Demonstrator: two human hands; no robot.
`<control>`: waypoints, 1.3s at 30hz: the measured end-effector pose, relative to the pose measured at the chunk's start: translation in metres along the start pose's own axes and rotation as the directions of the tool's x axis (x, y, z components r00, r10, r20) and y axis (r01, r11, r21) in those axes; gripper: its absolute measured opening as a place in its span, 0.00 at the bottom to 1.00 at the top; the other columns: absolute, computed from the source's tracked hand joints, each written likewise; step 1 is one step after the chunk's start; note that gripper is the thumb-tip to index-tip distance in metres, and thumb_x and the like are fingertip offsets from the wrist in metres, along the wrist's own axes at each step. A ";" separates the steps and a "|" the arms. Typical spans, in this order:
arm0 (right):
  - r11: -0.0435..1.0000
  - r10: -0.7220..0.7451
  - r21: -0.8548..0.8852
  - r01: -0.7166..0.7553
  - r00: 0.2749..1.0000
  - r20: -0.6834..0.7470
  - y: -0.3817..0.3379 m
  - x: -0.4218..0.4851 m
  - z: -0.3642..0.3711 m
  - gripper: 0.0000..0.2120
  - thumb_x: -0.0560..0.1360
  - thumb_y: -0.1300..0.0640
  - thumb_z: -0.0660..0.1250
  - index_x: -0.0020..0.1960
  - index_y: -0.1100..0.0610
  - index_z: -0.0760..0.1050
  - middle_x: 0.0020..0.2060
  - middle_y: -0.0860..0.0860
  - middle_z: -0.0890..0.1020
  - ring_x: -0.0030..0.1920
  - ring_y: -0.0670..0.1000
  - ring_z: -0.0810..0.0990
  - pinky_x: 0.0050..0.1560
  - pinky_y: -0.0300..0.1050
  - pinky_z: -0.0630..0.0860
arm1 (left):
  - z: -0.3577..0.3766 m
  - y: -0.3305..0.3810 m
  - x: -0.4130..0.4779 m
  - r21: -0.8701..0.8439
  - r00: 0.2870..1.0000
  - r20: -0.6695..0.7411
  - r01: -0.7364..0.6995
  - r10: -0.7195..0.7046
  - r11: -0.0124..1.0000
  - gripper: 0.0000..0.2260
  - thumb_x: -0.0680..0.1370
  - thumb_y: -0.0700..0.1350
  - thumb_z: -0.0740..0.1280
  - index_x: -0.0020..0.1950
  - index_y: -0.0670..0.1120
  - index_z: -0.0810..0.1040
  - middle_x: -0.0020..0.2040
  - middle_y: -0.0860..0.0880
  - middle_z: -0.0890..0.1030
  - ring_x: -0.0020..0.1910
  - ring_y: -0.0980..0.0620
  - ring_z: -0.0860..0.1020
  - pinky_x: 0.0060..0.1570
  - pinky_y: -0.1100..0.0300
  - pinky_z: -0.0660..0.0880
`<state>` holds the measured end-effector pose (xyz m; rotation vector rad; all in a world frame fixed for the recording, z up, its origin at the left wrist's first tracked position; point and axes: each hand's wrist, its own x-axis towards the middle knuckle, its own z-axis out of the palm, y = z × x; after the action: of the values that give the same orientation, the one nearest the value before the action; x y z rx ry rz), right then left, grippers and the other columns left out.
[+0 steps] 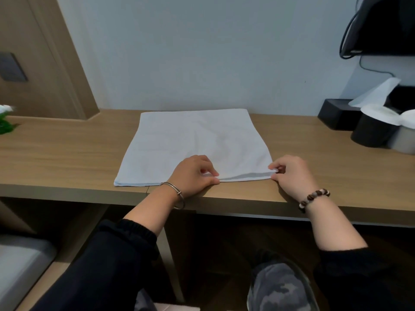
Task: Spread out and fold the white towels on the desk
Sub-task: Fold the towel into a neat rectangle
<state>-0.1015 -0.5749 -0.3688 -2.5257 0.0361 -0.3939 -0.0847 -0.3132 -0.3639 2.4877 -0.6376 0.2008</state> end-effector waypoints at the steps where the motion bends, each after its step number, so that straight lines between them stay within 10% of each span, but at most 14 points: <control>1: 1.000 0.000 0.000 0.000 1.000 -0.016 0.000 0.000 0.001 0.08 0.72 0.64 0.71 0.50 0.57 0.82 0.48 0.51 0.81 0.47 0.47 0.76 0.51 0.42 0.71 | 0.000 0.000 0.000 0.000 1.000 -0.002 0.001 -0.001 1.000 0.07 0.72 0.50 0.72 0.46 0.49 0.84 0.47 0.56 0.77 0.48 0.55 0.74 0.51 0.56 0.73; 8: 0.996 -0.083 -0.002 0.084 0.984 -0.158 -0.003 -0.006 0.002 0.07 0.74 0.65 0.69 0.49 0.59 0.82 0.47 0.51 0.83 0.46 0.46 0.75 0.48 0.39 0.70 | 0.000 0.002 -0.001 -0.003 1.000 -0.008 0.010 -0.010 1.000 0.06 0.72 0.50 0.73 0.45 0.49 0.84 0.47 0.55 0.78 0.46 0.54 0.74 0.49 0.56 0.73; 22: 0.987 -0.122 -0.107 0.121 0.993 0.000 0.000 -0.007 -0.005 0.08 0.74 0.65 0.68 0.48 0.56 0.83 0.47 0.49 0.82 0.49 0.48 0.77 0.53 0.42 0.73 | -0.004 0.000 -0.003 -0.024 1.000 -0.024 -0.005 0.005 1.000 0.05 0.72 0.48 0.73 0.44 0.48 0.84 0.47 0.54 0.80 0.45 0.55 0.75 0.48 0.59 0.73; 39: 0.975 -0.067 -0.217 0.049 0.995 -0.076 -0.006 -0.014 0.006 0.08 0.74 0.66 0.65 0.42 0.55 0.78 0.41 0.48 0.77 0.45 0.51 0.76 0.44 0.45 0.72 | -0.029 -0.019 -0.029 0.379 0.893 0.008 -0.420 0.451 0.825 0.05 0.67 0.31 0.72 0.37 0.40 0.83 0.34 0.43 0.79 0.33 0.43 0.77 0.26 0.53 0.74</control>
<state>-0.1131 -0.5648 -0.3742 -2.7267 0.0393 -0.5448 -0.1006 -0.2716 -0.3565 2.6270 -1.2312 0.6504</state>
